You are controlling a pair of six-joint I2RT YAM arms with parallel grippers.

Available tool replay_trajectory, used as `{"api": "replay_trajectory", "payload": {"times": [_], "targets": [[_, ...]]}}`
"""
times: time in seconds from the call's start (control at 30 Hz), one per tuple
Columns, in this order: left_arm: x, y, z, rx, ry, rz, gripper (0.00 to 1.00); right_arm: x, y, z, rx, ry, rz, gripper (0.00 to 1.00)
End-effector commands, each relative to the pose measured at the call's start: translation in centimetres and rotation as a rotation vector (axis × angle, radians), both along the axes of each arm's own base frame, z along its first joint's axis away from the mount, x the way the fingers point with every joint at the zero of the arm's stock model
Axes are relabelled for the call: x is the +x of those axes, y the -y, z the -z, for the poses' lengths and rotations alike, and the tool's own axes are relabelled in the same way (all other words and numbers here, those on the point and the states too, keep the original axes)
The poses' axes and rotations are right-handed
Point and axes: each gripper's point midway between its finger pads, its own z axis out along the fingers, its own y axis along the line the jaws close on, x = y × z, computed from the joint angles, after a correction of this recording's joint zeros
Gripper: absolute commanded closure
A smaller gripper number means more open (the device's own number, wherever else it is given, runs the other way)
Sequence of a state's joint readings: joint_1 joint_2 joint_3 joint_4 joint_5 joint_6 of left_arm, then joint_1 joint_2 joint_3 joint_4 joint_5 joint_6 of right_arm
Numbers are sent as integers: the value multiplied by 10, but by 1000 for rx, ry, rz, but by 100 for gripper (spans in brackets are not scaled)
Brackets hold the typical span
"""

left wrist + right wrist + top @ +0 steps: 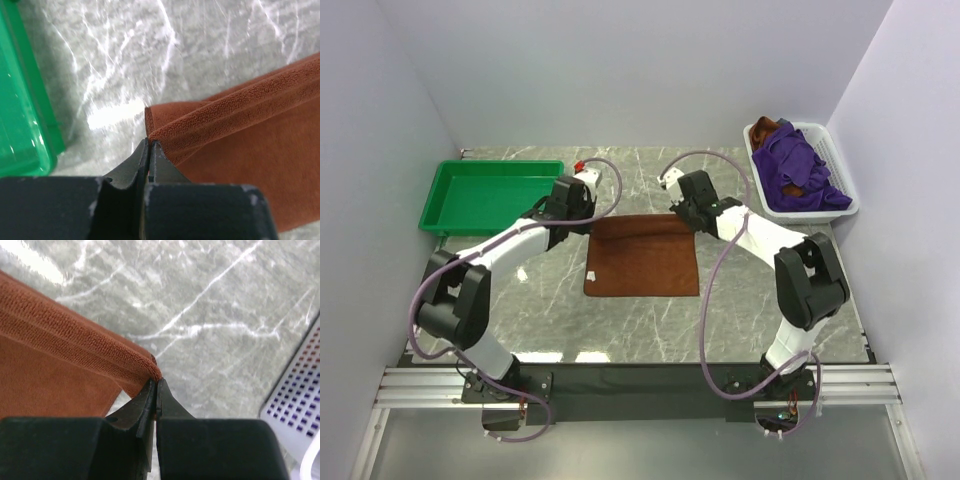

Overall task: Fold and stack the towels
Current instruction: Fold the towel

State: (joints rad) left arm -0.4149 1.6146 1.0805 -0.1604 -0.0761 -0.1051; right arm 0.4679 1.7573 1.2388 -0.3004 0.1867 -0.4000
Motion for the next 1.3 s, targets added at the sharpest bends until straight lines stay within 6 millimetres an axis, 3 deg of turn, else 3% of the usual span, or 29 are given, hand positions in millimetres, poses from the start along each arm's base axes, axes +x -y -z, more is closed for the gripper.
{"api": "replay_trajectory", "payload": {"times": [0.0,0.23,0.53,0.87,1.27], "targets": [[0,-15,-20,0,69,-89,99,-2,20,-20,-44,91,86,99],[-19,-20,-31,-36,77,-109,99,-28,21,-15,-43,75,78,99],[-58,-13,-6,-40,-43,-109,99,-63,13,-8,-40,9,51,100],[-89,-25,21,-43,-150,-219,99,-95,10,3,-15,-72,69,100],[-107,-21,22,-84,-191,-240,99,-123,15,21,-39,-131,76,100]]}}
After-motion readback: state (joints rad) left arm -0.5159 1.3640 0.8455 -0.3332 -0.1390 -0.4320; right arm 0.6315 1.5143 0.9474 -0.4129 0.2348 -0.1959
